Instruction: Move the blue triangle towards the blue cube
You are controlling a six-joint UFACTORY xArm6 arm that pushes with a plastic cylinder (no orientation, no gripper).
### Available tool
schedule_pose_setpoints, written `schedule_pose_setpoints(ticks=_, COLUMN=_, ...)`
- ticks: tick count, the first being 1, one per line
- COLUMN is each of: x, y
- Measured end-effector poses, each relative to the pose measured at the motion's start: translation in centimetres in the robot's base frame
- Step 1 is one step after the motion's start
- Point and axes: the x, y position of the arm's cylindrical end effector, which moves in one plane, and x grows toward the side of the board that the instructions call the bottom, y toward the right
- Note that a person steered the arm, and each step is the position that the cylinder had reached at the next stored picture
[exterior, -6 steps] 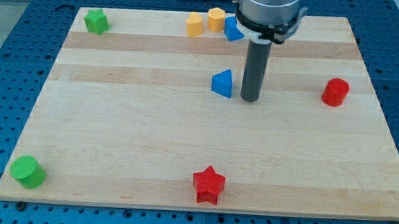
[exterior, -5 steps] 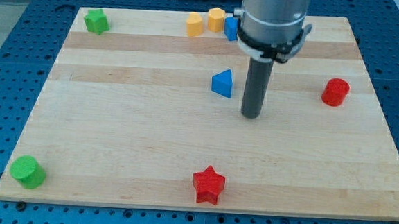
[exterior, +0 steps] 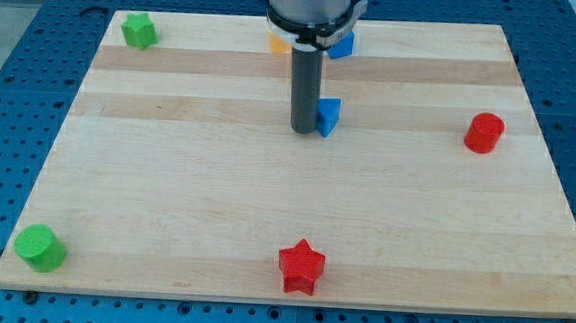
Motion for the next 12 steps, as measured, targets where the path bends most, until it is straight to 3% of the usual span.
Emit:
schedule_pose_setpoints(ticks=2, x=2.0, y=6.6)
schedule_pose_setpoints(ticks=5, x=-2.1, y=6.9)
schedule_pose_setpoints(ticks=12, x=-3.4, y=4.3)
